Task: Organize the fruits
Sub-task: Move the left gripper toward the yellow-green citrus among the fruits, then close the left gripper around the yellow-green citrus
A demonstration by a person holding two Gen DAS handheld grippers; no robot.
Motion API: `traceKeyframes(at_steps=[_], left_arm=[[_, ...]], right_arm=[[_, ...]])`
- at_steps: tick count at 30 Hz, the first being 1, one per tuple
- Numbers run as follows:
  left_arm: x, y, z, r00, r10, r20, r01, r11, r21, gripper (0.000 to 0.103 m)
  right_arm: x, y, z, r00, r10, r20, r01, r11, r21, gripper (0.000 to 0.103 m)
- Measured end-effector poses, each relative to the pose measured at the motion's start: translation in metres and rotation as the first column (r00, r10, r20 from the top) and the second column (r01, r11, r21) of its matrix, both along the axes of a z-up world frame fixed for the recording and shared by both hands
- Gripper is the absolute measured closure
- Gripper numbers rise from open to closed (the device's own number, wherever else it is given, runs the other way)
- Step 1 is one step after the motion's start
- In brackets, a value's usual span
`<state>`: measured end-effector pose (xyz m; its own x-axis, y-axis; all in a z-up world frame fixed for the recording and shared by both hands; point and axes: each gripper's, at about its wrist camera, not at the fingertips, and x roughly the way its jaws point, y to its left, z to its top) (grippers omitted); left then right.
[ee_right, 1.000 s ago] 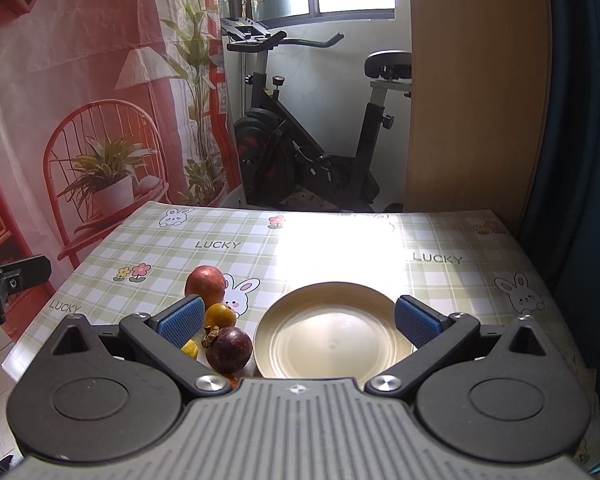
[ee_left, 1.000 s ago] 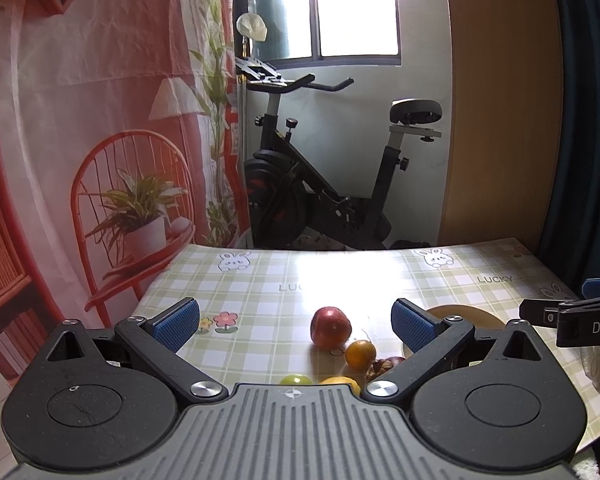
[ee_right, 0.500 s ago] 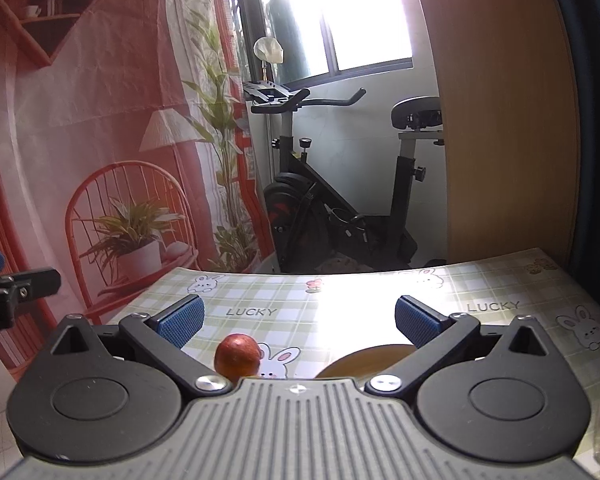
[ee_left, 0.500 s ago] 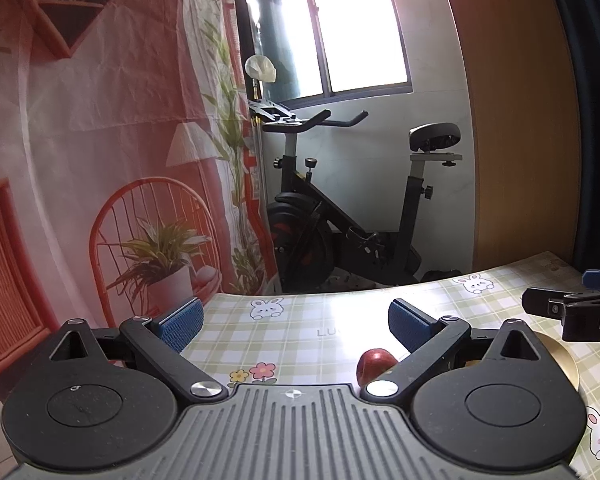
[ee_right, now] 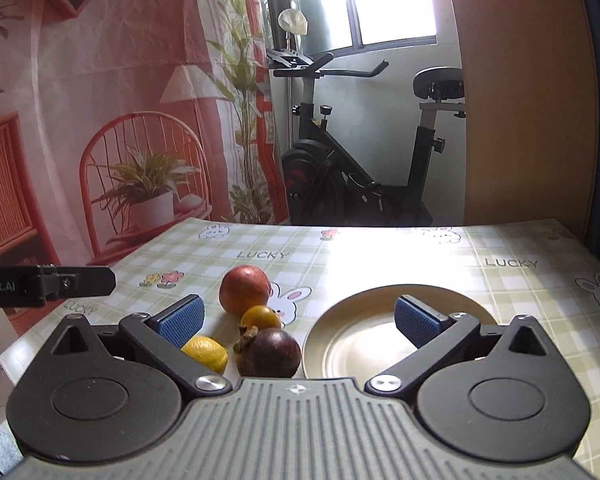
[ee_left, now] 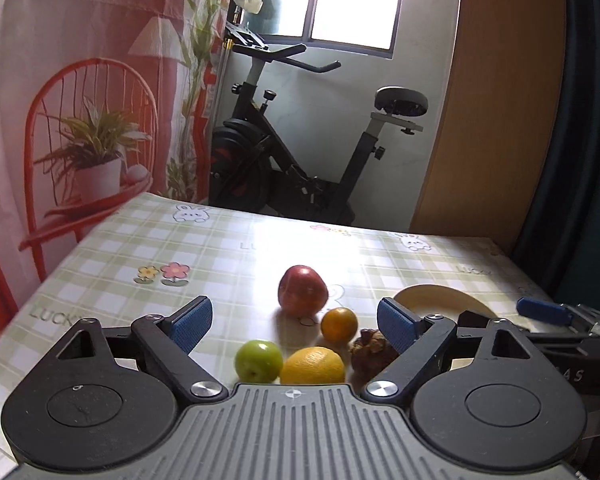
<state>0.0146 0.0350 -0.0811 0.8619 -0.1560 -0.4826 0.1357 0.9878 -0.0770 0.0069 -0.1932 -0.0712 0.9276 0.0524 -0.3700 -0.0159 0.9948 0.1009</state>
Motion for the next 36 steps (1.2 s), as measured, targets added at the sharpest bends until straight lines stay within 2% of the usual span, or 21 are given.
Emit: traceKeyframes(at_steps=[4,6,11,14,18,24,27,29,32,36], left_arm=[[-0.003,-0.002,-0.012,0.999,-0.004,-0.038,0.005,0.999,0.041,0.012],[-0.002,-0.004,-0.014,1.0,-0.003,-0.029,0.004,1.0,0.026,0.012],[0.003,-0.017,-0.018,0.999,0.021,-0.05,-0.018,0.998,0.065,0.013],[0.004,-0.023,-0.024,0.997,0.002,-0.075,0.004,0.997,0.082,0.018],[0.005,-0.028,-0.031,0.994,-0.009,-0.108,0.021,0.994,0.108,0.019],[0.003,-0.029,-0.037,0.994,-0.055,-0.092,0.063,0.994,0.084,0.022],[0.004,-0.032,-0.04,0.99,-0.097,-0.104,0.103,0.993,0.052,0.037],[0.003,-0.037,-0.042,0.984,-0.14,-0.11,0.147,0.988,0.053,0.053],[0.003,-0.046,-0.046,0.97,-0.204,-0.13,0.211,0.976,0.044,0.062],[0.009,-0.058,-0.056,0.945,-0.272,-0.182,0.28,0.96,0.015,0.062]], right_arm=[[-0.001,-0.001,-0.014,0.997,0.023,-0.069,-0.024,1.0,-0.008,0.0],[-0.003,-0.003,-0.018,0.996,0.041,-0.08,-0.041,0.999,0.001,0.0],[-0.005,-0.009,-0.027,0.991,0.065,-0.12,-0.062,0.998,0.03,0.0],[-0.003,-0.008,-0.031,0.986,0.079,-0.144,-0.074,0.997,0.035,0.0],[-0.003,-0.005,-0.039,0.979,0.106,-0.173,-0.101,0.994,0.037,0.0],[-0.003,0.008,-0.046,0.962,0.178,-0.206,-0.182,0.983,0.0,0.012],[-0.003,0.014,-0.05,0.956,0.2,-0.216,-0.21,0.978,-0.024,0.019],[-0.003,0.018,-0.053,0.949,0.221,-0.223,-0.234,0.972,-0.032,0.023],[-0.003,0.025,-0.058,0.938,0.251,-0.238,-0.268,0.962,-0.045,0.032],[-0.003,0.031,-0.063,0.927,0.281,-0.248,-0.303,0.951,-0.055,0.041]])
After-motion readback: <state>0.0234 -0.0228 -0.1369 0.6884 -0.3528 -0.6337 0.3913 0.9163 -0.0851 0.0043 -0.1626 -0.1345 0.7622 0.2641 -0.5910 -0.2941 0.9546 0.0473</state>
